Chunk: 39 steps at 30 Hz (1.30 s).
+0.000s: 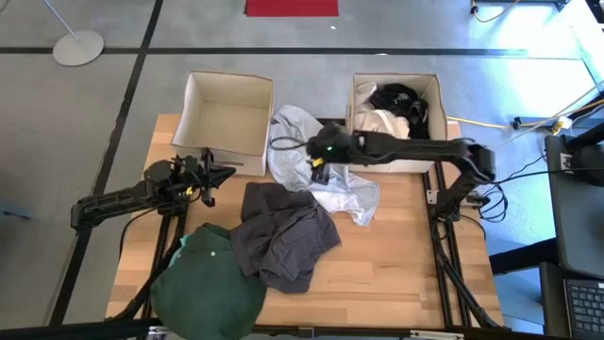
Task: Sort clothes
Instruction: Put the patterned white dress into the left laundry bin
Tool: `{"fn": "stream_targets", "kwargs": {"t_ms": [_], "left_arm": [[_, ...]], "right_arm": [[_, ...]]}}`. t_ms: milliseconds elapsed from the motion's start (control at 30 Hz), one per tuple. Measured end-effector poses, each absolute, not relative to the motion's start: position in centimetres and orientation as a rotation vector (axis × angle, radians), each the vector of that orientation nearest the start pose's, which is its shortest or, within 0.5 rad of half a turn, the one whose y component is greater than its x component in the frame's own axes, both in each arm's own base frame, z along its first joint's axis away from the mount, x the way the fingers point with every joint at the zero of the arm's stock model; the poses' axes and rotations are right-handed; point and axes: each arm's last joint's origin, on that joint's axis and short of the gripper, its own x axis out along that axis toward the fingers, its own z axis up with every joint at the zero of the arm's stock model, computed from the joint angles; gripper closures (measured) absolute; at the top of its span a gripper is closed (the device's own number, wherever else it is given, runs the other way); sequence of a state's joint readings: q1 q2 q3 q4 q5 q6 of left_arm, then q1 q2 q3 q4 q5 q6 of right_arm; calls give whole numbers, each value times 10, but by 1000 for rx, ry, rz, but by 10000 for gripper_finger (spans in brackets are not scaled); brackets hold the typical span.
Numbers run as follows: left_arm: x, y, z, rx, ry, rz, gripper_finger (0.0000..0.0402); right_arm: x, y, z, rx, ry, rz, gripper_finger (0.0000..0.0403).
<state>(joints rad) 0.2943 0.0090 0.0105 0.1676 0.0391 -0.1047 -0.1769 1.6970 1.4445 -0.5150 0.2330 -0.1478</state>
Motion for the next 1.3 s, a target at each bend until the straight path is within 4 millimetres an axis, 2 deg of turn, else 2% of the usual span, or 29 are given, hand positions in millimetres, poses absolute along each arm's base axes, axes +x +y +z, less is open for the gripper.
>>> {"fn": "stream_targets", "kwargs": {"t_ms": [133,300,600,800,967,1200,1300], "left_arm": [[92,27,182,-76,-180,246,398],[92,27,182,-74,-179,246,398],[92,27,182,-76,-179,246,398],[92,27,182,-76,-178,246,398],[92,27,182,-76,-178,246,398],[92,27,182,-76,-178,246,398],[92,27,182,-89,-179,245,398]], "right_arm": [[382,-68,267,-160,877,-266,132],[397,-74,231,-182,969,-346,132],[406,-95,182,-124,1084,-416,132],[409,-104,154,-85,1151,-386,142],[412,-103,143,-113,1176,-354,211],[412,-102,145,-112,1172,-322,367],[409,-101,151,-118,1170,-313,386]]}}
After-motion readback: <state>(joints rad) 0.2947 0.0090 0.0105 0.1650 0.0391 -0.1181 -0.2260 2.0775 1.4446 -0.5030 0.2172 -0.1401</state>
